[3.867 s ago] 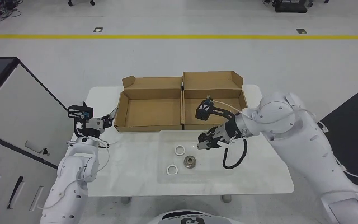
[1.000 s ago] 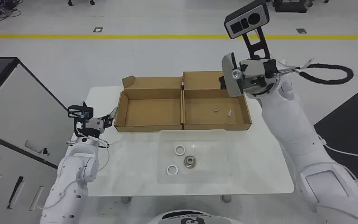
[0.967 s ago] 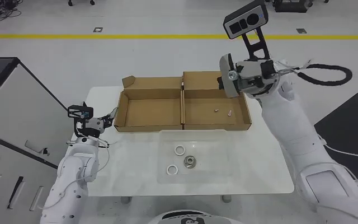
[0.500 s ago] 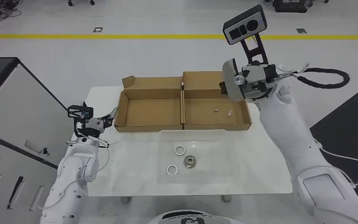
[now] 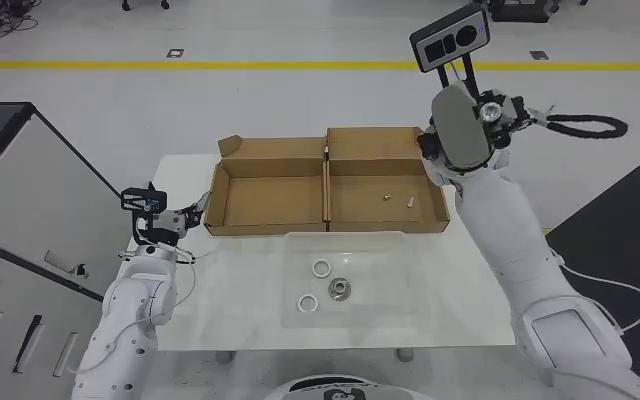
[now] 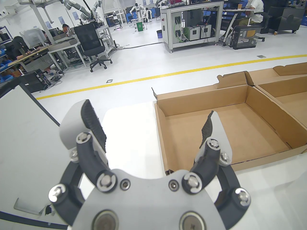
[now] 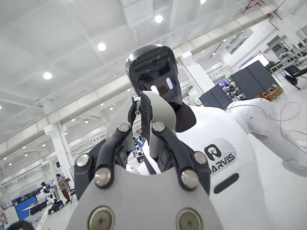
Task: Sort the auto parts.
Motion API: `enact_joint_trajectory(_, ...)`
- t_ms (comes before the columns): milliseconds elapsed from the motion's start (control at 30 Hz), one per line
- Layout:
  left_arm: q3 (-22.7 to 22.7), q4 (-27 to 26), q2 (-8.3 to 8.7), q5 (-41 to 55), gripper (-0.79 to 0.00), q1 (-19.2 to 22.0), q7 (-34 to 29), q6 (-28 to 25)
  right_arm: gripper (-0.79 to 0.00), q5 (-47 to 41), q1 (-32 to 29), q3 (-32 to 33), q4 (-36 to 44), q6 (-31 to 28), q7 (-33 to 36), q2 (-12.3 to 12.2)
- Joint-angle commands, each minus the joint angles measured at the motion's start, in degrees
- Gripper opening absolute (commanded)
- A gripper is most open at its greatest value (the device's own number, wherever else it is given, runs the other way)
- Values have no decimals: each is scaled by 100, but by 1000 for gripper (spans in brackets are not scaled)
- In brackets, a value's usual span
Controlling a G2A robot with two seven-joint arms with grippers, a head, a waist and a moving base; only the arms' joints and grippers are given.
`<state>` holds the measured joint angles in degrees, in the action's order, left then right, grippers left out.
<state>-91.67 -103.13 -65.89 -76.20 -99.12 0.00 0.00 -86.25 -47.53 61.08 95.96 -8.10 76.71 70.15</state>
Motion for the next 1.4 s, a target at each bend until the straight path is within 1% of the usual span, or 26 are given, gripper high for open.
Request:
enact_joint_trajectory(0, 0, 0, 0, 0, 0, 0, 0, 0, -785, 382, 28, 46, -44, -3, -47, -2)
enact_joint_trajectory(133, 0, 0, 0, 0, 0, 0, 0, 0, -785, 1044, 48, 134, -40, 35, -161, -15)
enact_joint_trajectory(300, 0, 0, 0, 0, 0, 0, 0, 0, -785, 1511, 27, 237, 15, 120, -247, -24)
enact_joint_trajectory(367, 0, 0, 0, 0, 0, 0, 0, 0, -785, 1525, 2, 255, 43, 160, -253, -18)
enact_joint_trajectory(467, 0, 0, 0, 0, 0, 0, 0, 0, -785, 1287, -55, 259, 72, 214, -223, 10)
enact_joint_trajectory(633, 0, 0, 0, 0, 0, 0, 0, 0, -785, 586, -149, 263, 78, 300, -81, 80)
enact_joint_trajectory(767, 0, 0, 0, 0, 0, 0, 0, 0, -785, 320, -163, 298, 78, 389, 4, 121)
enact_joint_trajectory(833, 0, 0, 0, 0, 0, 0, 0, 0, -785, 331, -141, 321, 79, 462, 48, 133)
enact_joint_trajectory(1367, 0, 0, 0, 0, 0, 0, 0, 0, -785, 331, -141, 321, 79, 462, 48, 133)
